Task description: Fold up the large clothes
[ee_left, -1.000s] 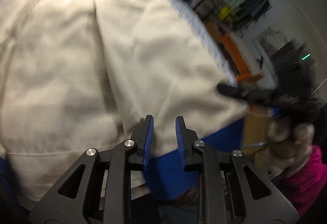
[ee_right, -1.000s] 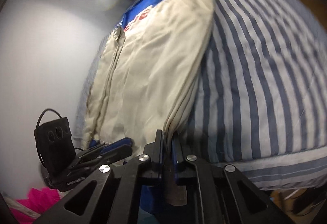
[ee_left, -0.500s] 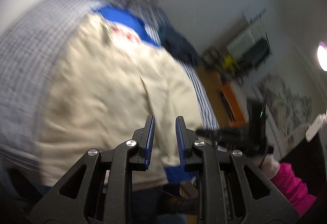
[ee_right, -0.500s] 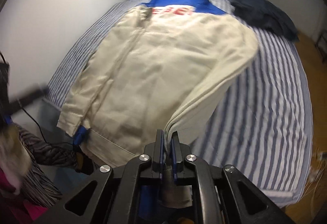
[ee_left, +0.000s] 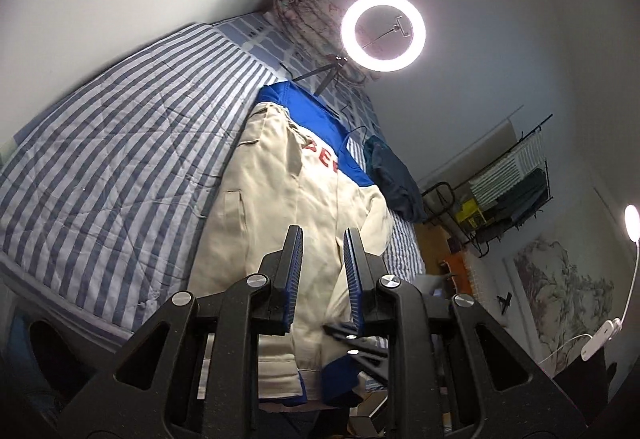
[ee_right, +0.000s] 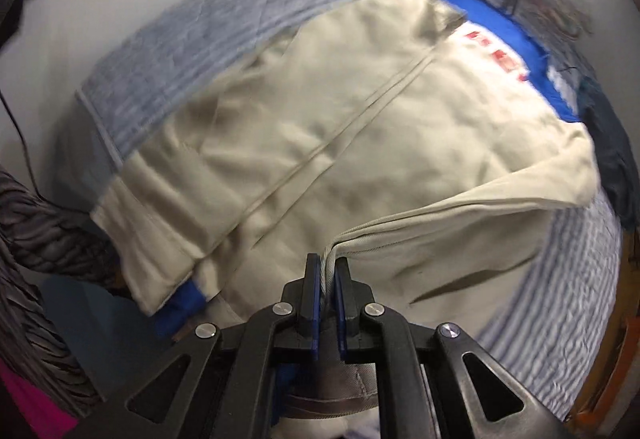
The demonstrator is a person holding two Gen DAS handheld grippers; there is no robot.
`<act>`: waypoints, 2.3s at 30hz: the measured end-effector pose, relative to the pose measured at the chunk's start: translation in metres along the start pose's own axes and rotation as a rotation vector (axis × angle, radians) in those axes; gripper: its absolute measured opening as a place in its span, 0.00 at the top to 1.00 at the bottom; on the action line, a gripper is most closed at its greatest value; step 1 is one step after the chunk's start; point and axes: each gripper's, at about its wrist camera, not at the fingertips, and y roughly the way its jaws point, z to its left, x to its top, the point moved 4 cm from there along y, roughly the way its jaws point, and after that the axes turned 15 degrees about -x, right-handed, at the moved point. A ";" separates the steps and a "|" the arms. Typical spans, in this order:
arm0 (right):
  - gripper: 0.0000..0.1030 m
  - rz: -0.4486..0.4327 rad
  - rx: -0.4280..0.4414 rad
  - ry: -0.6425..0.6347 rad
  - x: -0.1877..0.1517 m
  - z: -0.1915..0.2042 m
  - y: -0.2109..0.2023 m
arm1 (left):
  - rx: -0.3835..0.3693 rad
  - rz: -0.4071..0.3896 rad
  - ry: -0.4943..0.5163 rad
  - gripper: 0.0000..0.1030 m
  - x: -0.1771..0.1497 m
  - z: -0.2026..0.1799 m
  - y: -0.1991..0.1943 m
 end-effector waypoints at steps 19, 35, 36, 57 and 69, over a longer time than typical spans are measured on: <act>0.36 -0.180 0.384 0.455 -0.077 -0.118 -0.052 | 0.003 0.388 0.018 0.49 -0.092 -0.012 0.116; 0.25 -0.202 0.390 0.936 -0.057 -0.310 0.067 | 0.169 0.588 0.135 0.48 -0.141 0.027 0.223; 0.24 -0.204 0.398 0.967 -0.053 -0.320 0.079 | 0.168 0.589 0.146 0.48 -0.142 0.028 0.225; 0.92 -0.240 0.337 1.032 0.057 -0.371 0.133 | 0.023 0.599 0.114 0.98 -0.147 0.014 0.224; 0.94 -0.128 0.076 0.568 0.202 -0.268 0.119 | -0.014 0.580 -0.002 0.98 -0.162 0.027 0.206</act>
